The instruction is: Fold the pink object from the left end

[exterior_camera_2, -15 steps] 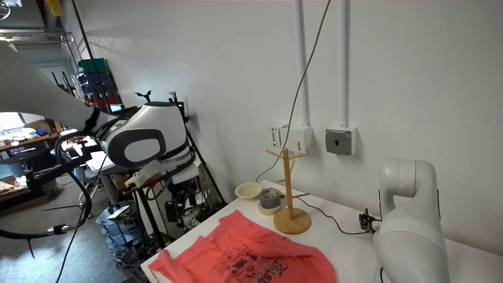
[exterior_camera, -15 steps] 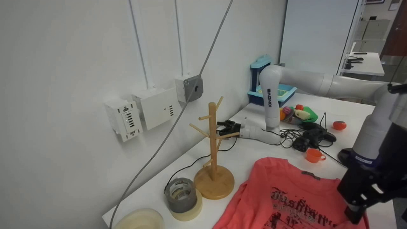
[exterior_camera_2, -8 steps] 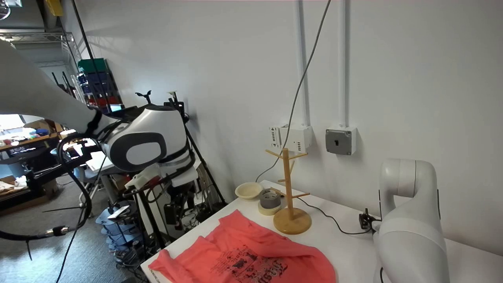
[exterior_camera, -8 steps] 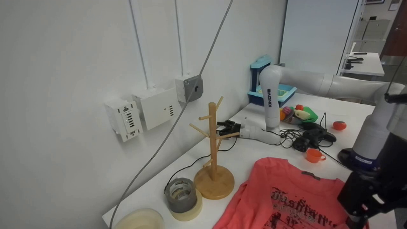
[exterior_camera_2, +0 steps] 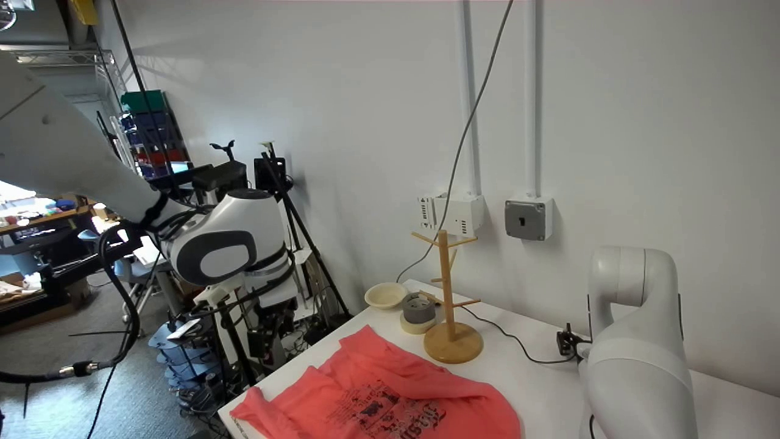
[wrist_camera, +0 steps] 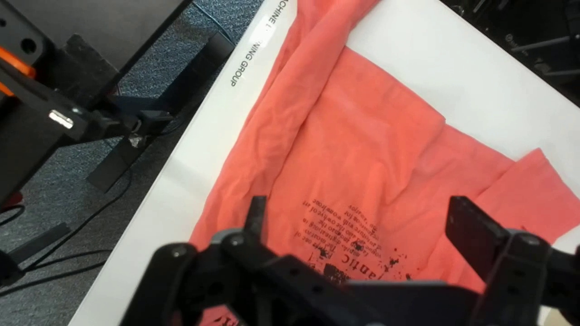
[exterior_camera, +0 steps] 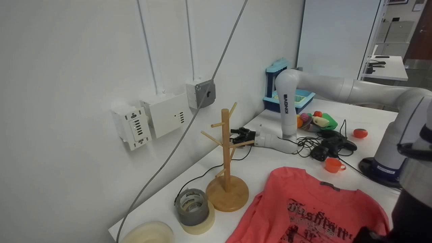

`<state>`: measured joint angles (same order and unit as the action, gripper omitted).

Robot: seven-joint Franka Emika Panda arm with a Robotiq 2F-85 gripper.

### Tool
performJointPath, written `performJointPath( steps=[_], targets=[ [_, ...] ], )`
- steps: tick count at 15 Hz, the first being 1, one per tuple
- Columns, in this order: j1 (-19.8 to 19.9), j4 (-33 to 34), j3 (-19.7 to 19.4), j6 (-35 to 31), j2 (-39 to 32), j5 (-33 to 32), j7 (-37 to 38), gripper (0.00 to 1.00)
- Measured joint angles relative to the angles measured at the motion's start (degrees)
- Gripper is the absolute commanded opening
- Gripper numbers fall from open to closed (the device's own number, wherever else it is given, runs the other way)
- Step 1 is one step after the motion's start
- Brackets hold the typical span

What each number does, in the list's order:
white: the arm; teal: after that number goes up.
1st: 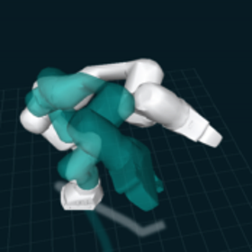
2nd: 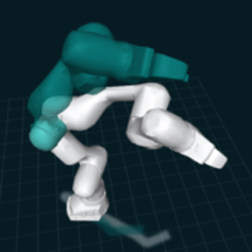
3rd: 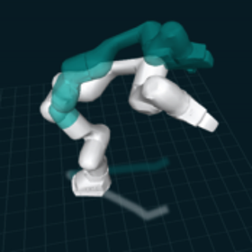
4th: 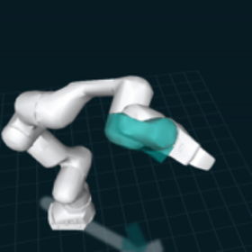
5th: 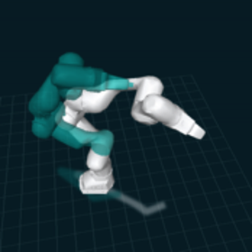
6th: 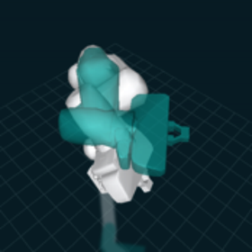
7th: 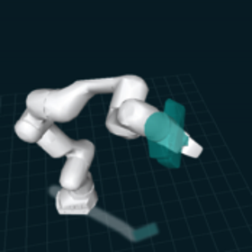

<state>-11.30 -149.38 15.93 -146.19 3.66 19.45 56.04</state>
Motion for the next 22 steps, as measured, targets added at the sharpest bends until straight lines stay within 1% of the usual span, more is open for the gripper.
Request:
performJointPath(
  steps=[4, 6, 15, 20, 22],
  targets=[
    [-1.8, 0.0, 0.1, -6.2, -5.9, 2.5, 1.1, 1.0],
    [-2.0, 0.2, 0.1, -7.8, -8.3, 2.9, 1.1, 1.0],
    [-2.0, 0.6, 0.0, -8.0, -9.8, 3.0, 1.1, 1.0],
    [-3.3, 0.5, 0.3, -10.6, -15.5, 4.0, 1.1, 1.0],
    [-4.0, 0.7, 1.3, -12.6, -18.4, 5.7, 0.8, 1.0]
  ],
)
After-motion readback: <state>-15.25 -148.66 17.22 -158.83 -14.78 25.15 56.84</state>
